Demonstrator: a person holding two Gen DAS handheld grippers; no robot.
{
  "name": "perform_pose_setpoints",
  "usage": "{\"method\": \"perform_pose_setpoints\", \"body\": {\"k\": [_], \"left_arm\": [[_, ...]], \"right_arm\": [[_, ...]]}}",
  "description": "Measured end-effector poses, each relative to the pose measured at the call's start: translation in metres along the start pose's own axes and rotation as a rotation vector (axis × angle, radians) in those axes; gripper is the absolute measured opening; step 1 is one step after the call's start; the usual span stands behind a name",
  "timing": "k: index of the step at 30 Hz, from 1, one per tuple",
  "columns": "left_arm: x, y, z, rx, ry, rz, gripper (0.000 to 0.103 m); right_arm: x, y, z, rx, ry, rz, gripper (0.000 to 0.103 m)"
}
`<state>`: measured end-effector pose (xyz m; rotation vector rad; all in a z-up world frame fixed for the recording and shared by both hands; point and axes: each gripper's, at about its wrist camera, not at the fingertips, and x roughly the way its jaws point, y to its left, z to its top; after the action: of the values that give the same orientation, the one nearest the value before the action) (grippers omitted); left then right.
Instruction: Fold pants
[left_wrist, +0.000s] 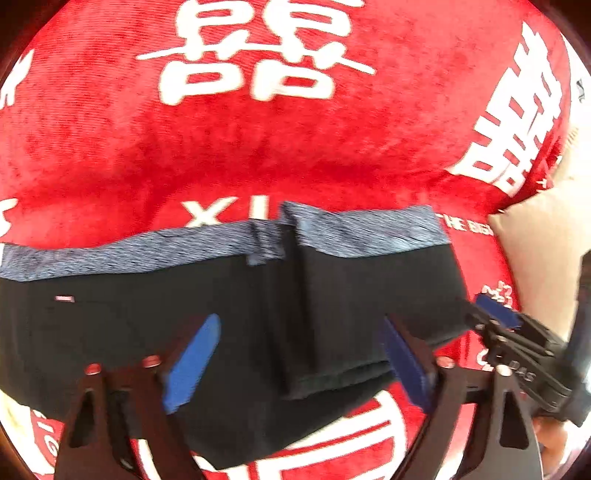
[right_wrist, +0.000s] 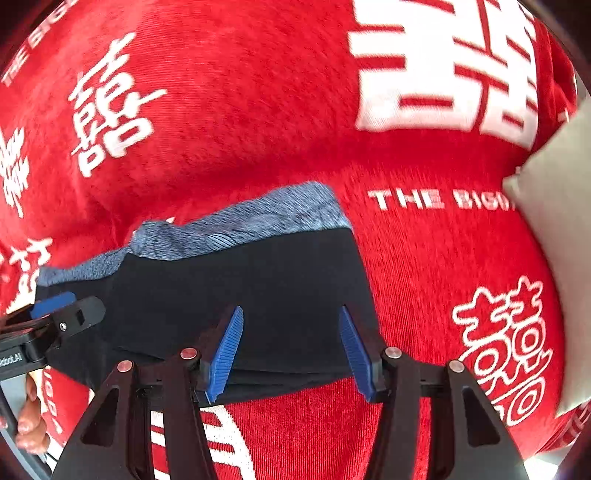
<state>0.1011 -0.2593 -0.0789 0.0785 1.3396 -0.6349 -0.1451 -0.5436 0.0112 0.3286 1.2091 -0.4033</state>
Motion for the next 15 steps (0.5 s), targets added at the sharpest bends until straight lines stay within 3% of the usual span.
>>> {"method": "perform_pose_setpoints", "body": {"k": [3, 5, 6, 7, 13, 15], "left_arm": [[0.004, -0.008, 0.0, 0.016, 0.019, -0.024, 0.078], [0.019, -0.013, 0.001, 0.022, 0.076, -0.039, 0.037], [0.028, -0.012, 0.001, 0.011, 0.104, -0.055, 0.025], [0.035, -0.012, 0.0, 0.0, 0.126, -0.059, 0.007], [0.034, -0.012, -0.018, 0.02, 0.13, -0.014, 0.006], [0.043, -0.007, -0.03, 0.008, 0.169, -0.003, 0.006]], "right_arm": [[-0.002, -0.006, -0.005, 0.008, 0.005, 0.012, 0.058], [0.001, -0.006, -0.009, 0.006, 0.016, 0.016, 0.056], [0.002, -0.005, -0.013, 0.006, 0.024, 0.021, 0.054], [0.003, -0.007, -0.016, 0.011, 0.032, 0.028, 0.049], [-0.003, -0.012, -0.022, 0.018, 0.047, 0.059, 0.044], [-0.001, -0.012, -0.026, 0.014, 0.059, 0.062, 0.044]]}}
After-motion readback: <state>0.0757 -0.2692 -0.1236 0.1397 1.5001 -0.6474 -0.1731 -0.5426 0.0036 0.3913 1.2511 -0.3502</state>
